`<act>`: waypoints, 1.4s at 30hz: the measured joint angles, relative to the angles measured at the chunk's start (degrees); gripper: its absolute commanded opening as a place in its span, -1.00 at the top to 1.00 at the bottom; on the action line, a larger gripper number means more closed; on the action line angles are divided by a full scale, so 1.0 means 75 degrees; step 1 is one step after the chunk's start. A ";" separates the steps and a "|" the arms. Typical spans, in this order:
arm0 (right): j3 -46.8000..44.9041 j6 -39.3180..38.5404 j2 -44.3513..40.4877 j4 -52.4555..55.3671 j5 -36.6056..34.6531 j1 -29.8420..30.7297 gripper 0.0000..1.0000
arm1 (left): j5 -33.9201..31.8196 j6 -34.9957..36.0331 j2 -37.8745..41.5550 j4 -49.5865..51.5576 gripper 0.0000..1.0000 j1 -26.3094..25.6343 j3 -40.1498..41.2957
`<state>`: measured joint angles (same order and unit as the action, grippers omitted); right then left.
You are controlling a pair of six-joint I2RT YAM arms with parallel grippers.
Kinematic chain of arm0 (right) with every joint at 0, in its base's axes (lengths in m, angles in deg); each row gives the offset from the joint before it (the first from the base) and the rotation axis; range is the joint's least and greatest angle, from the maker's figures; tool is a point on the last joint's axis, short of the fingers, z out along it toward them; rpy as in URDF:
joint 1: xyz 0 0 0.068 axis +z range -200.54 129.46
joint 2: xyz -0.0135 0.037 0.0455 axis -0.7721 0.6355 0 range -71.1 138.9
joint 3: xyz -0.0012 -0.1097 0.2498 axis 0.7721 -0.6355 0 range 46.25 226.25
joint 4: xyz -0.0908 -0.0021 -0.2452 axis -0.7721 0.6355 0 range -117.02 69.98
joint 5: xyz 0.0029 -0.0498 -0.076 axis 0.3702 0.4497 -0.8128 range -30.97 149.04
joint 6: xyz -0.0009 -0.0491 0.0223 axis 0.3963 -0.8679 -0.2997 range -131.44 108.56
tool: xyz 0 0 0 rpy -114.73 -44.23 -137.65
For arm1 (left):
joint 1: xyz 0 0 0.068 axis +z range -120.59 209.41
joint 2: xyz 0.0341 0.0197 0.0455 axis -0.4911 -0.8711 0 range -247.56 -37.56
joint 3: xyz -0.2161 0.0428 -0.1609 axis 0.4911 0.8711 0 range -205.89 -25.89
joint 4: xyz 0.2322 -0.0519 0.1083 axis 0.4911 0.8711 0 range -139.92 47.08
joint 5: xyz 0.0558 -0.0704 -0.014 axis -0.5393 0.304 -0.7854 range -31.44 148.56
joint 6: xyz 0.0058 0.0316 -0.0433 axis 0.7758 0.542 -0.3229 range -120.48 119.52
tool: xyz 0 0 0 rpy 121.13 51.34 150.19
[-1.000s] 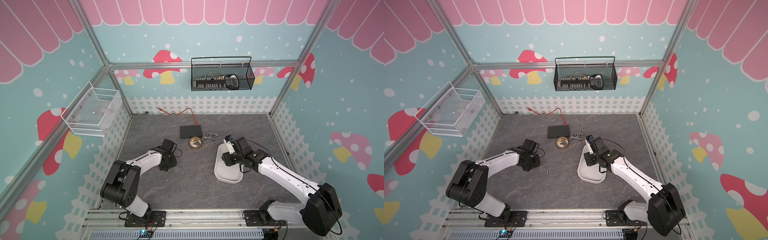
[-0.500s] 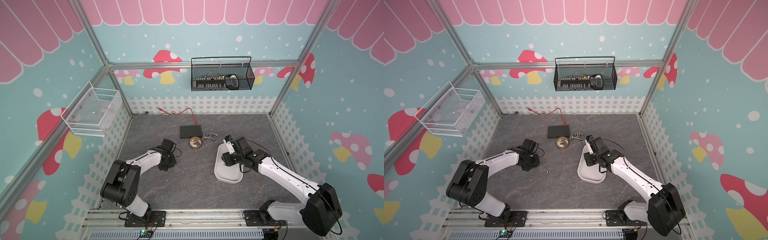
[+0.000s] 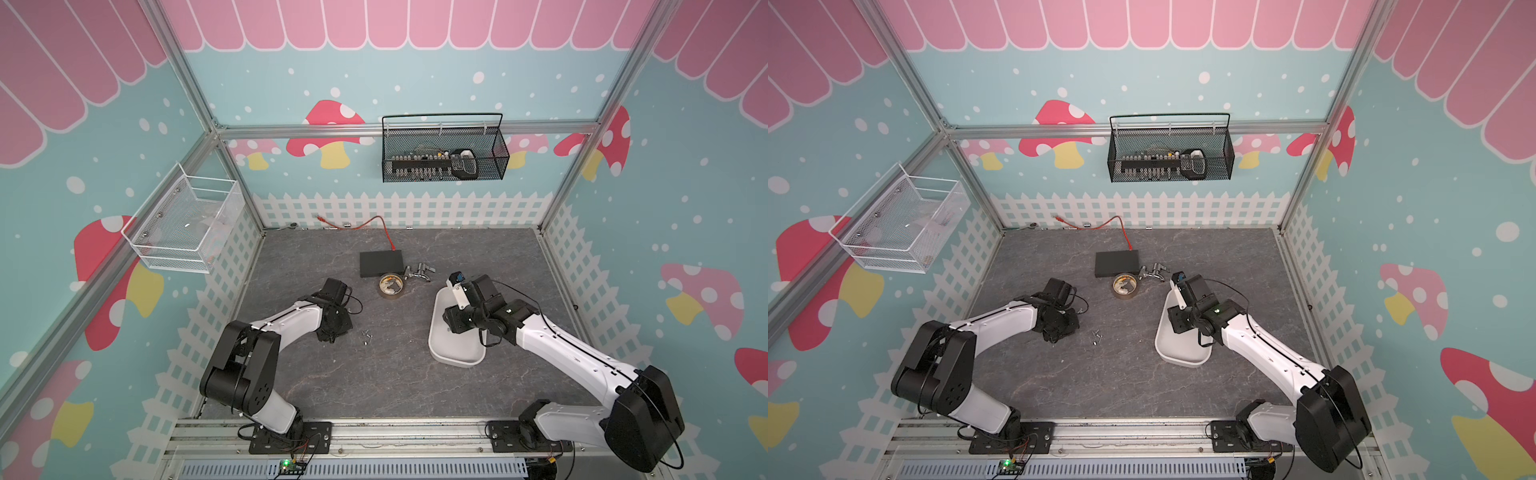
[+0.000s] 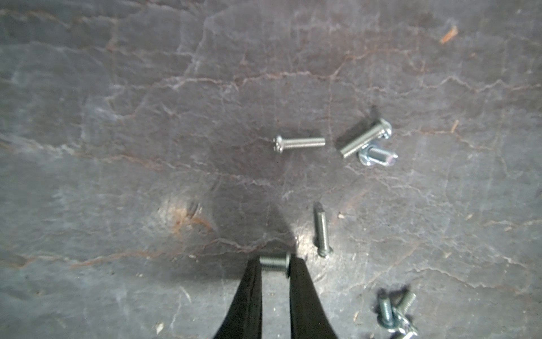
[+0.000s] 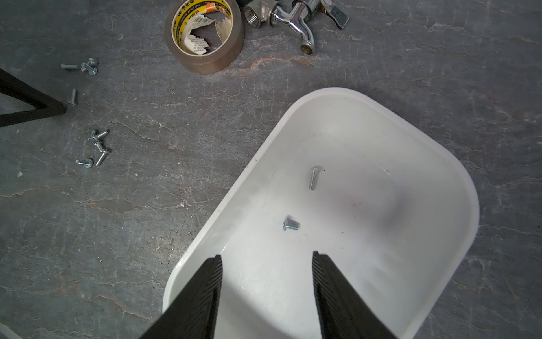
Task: Put the screws on the desktop into the storage box
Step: Pick up the screw from the center of the board, then place the screw in the storage box.
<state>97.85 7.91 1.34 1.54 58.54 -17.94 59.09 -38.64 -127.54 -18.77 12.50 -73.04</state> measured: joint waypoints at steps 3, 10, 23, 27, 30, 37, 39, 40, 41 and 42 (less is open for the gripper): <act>0.0000 0.0000 0.0000 -0.0015 0.0000 0.0000 -0.12 | 0.0082 0.0000 0.0175 -0.0070 0.76 0.0003 0.0154; -0.0015 0.0000 0.0000 -0.0023 0.0000 0.0000 -0.12 | 0.0629 -0.0035 0.1338 0.0090 0.75 -0.0012 0.0513; -0.0015 0.0114 -0.0262 -0.0052 -0.0373 -0.0434 -0.09 | 0.1641 -0.1174 0.3002 -0.0361 0.77 -0.3075 0.0172; -0.0061 0.0233 -0.0574 -0.0146 -0.0420 -0.1052 -0.08 | 0.1670 -0.1533 0.2171 -0.0874 0.78 -0.4296 -0.0691; -0.0125 0.0309 -0.0804 -0.0224 -0.0411 -0.1527 -0.07 | 0.1655 -0.1687 0.1317 -0.1241 0.79 -0.4989 -0.1440; -0.0146 0.0408 -0.0886 -0.0306 -0.0370 -0.1964 -0.07 | 0.1714 -0.1620 -0.0705 -0.1649 0.59 -0.5782 -0.3010; -0.0181 0.0428 -0.0886 -0.0326 -0.0335 -0.1988 -0.07 | 0.1763 -0.1536 -0.0985 -0.1658 0.32 -0.5727 -0.3115; -0.0195 0.0431 -0.0886 -0.0326 -0.0329 -0.1996 -0.08 | 0.1792 -0.1469 -0.1072 -0.1652 0.18 -0.5680 -0.3142; -0.0207 0.0443 -0.0886 -0.0326 -0.0318 -0.1999 -0.13 | 0.1830 -0.1440 -0.1160 -0.1649 0.02 -0.5604 -0.3165; -0.0213 0.0460 -0.0886 -0.0329 -0.0289 -0.1999 -0.19 | 0.1862 -0.1416 -0.1215 -0.1638 -0.09 -0.5528 -0.3171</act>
<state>96.25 11.37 -5.30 -0.93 56.38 -32.93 73.06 -49.26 -136.65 -31.05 -28.96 -96.82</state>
